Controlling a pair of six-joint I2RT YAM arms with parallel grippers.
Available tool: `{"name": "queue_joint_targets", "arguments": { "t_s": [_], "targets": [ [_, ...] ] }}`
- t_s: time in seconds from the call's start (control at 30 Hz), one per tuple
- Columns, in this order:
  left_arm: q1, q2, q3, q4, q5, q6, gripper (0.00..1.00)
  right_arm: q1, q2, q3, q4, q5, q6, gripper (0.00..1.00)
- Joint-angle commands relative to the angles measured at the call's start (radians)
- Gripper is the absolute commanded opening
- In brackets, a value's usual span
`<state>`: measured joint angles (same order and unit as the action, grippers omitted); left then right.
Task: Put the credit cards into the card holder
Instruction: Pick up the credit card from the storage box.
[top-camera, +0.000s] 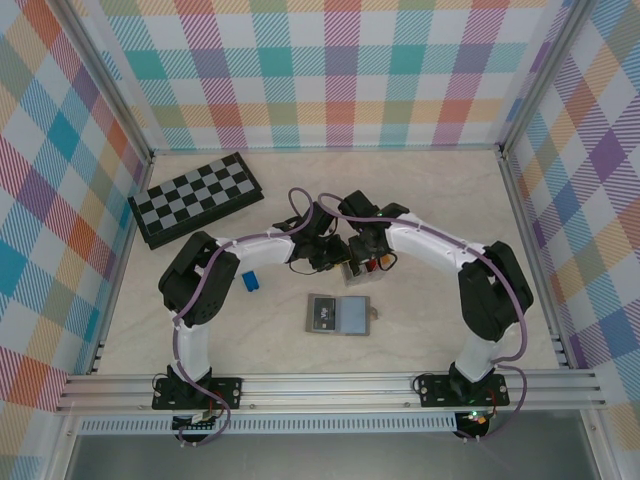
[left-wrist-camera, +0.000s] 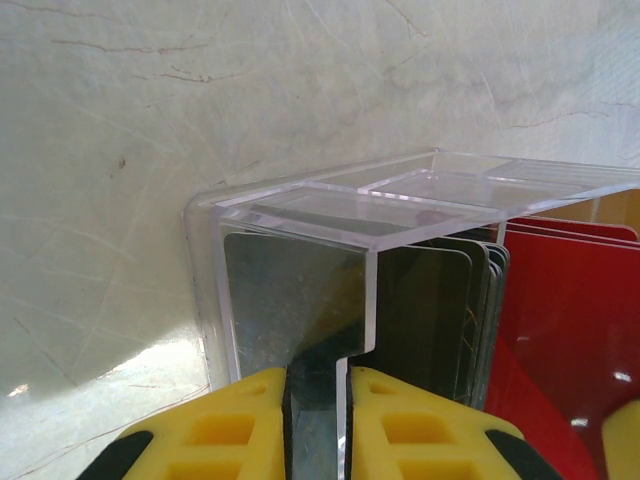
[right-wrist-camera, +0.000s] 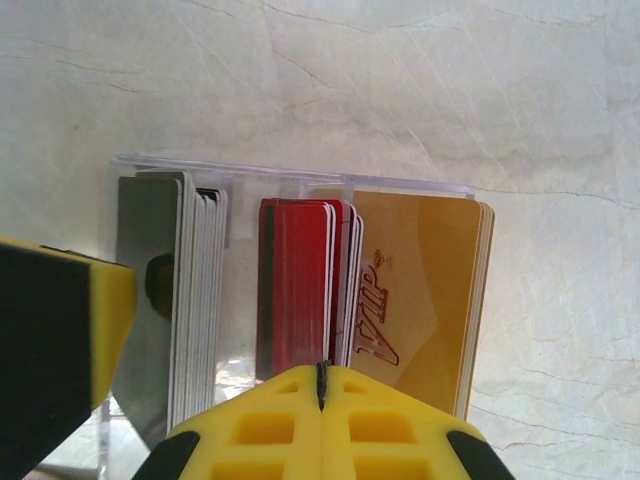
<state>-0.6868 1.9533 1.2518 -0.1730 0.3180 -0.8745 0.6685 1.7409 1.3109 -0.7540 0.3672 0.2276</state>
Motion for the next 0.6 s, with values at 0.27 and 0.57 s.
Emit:
{"name": "queue_joint_targets", "arguments": {
  "t_s": [0.27,0.57],
  "targets": [
    [-0.005,0.009,-0.003,-0.046,0.01,0.016,0.18,-0.002,-0.042,0.011,-0.017,-0.134,0.064,0.03],
    [-0.004,0.008,0.0,-0.046,0.012,0.016,0.18,-0.013,0.027,0.013,-0.014,-0.172,0.103,0.08]
  ]
}}
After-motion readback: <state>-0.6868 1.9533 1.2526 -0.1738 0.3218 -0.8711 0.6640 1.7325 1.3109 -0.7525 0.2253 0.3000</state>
